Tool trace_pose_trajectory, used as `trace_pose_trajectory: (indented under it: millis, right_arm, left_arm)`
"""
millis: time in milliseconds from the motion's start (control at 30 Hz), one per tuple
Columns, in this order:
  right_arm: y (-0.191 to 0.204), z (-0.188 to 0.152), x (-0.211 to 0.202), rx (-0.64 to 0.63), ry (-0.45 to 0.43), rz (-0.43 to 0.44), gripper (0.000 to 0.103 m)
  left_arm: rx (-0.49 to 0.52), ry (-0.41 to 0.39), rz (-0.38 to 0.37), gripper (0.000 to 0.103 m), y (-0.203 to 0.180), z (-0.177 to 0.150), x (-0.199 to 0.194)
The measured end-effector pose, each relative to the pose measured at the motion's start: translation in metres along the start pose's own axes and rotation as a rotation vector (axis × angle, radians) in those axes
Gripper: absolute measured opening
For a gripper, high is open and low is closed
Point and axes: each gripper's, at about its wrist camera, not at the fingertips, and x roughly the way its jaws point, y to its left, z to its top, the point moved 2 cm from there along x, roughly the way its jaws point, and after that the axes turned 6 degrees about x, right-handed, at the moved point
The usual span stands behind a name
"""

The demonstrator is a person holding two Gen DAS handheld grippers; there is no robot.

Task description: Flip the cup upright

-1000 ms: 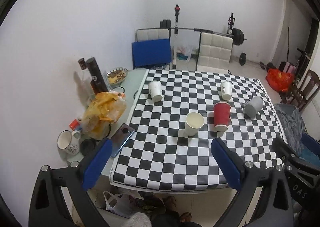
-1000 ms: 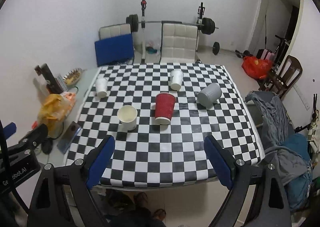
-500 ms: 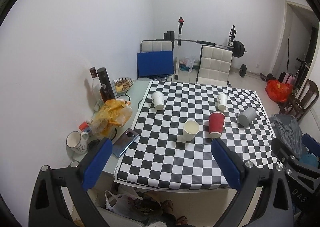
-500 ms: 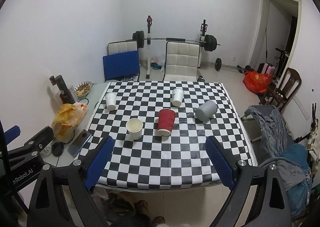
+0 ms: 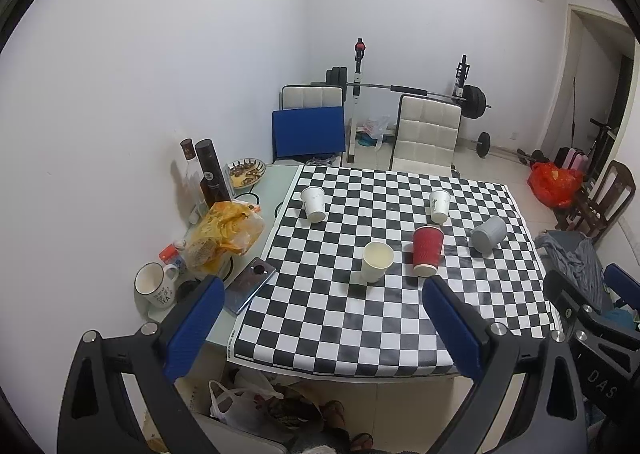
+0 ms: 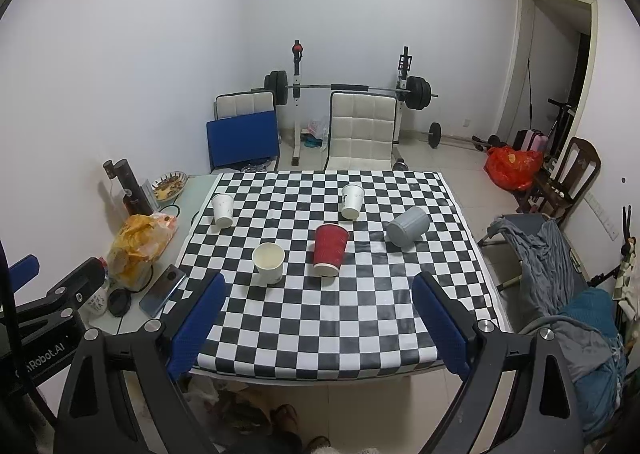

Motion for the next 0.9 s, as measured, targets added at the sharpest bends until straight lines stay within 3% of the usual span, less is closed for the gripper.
trace_pose_trajectory:
  millis: [900]
  right_arm:
    - [-0.001,0.009,-0.015,-0.013,-0.008,-0.008,0.096]
  left_arm:
    - [-0.001,-0.006,0.016,0.101,0.003,0.009,-0.013]
